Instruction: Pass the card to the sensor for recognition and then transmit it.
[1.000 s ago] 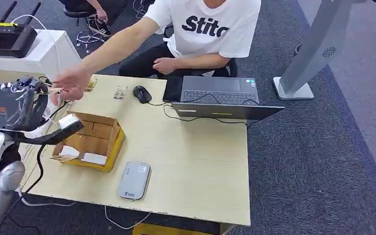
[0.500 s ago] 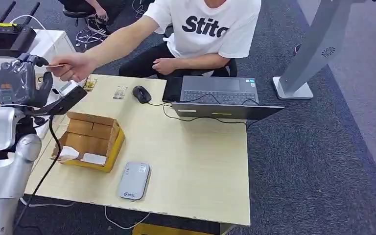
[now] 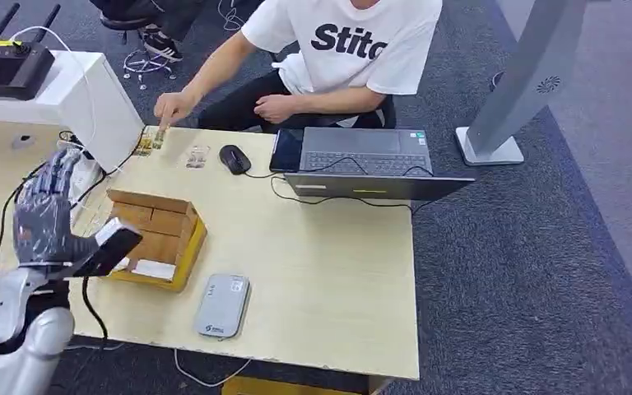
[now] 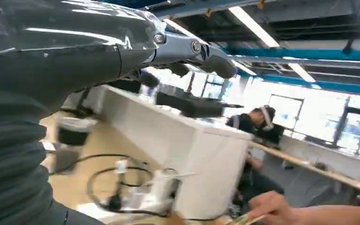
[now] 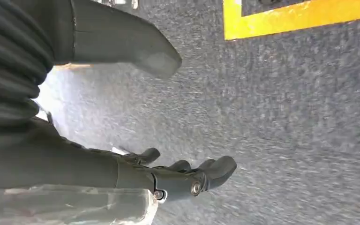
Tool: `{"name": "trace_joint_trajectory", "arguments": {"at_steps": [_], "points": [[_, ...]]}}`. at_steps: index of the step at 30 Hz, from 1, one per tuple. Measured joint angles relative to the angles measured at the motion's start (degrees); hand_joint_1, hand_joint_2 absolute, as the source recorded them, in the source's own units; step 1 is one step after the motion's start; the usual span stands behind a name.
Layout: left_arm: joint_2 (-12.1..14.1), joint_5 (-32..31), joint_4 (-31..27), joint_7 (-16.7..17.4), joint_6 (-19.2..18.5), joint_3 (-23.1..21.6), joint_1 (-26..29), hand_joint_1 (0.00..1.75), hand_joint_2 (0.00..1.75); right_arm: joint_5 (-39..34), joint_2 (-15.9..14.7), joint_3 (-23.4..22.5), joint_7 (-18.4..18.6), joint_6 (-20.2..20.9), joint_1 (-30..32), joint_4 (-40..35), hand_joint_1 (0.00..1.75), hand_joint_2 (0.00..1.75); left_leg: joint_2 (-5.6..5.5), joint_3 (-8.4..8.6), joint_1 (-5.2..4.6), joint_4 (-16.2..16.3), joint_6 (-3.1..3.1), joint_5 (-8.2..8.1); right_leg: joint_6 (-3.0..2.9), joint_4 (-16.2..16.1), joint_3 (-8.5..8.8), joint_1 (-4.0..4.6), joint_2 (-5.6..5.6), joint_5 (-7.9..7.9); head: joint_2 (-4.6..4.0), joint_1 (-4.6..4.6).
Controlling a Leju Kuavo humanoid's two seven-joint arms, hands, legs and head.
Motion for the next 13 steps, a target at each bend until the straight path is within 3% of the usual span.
{"name": "trace_joint_trajectory", "arguments": {"at_steps": [2, 4, 7, 9, 13], "points": [[-0.1, -1.7, -2.4, 0.8, 2.1, 3.8, 6.5, 0.00, 1.75, -0.3, 0.0, -0.4, 0.7, -0.1, 0.4, 0.0, 0.00, 1.75, -0.02, -0.02, 0.00, 0.0, -0.02, -0.06, 0.01, 0.0, -0.01, 0.00, -0.01, -0.09, 0.00, 0.00], [-0.8, -0.9, -4.8, -1.7, 2.0, 10.7, 12.8, 0.00, 1.75, -0.4, 0.0, -1.0, 0.7, -0.3, 0.8, 0.1, 0.00, 1.75, 0.00, 0.00, 0.01, 0.0, -0.05, -0.13, 0.03, 0.0, -0.05, 0.00, 0.01, -0.14, 0.00, -0.04], [-3.5, -3.2, -6.9, -5.5, 1.5, 19.9, 17.1, 0.00, 1.75, -0.5, 0.0, -1.4, 0.3, -0.8, 1.1, 0.2, 0.00, 1.75, -0.16, -0.06, 0.01, 0.0, -0.03, -0.14, 0.07, 0.0, 0.00, 0.01, -0.13, -0.17, 0.00, 0.00], [-6.0, -2.2, -8.7, -9.7, -2.5, 28.2, 19.0, 0.00, 1.75, -0.5, 0.0, -1.6, -1.0, -1.0, 1.3, 0.2, 0.00, 1.75, -0.14, -0.05, 0.01, 0.0, -0.03, -0.14, 0.07, 0.0, 0.04, 0.01, -0.13, -0.17, 0.00, -0.02], [-11.9, -3.1, -10.7, -18.5, -10.5, 47.3, 17.4, 0.00, 1.75, -0.5, 0.0, -1.9, -3.0, -1.2, 1.7, 0.3, 0.00, 1.75, -0.15, -0.01, 0.02, 0.0, -0.02, -0.14, 0.08, 0.0, 0.10, 0.02, -0.15, -0.17, 0.00, 0.04]]}}
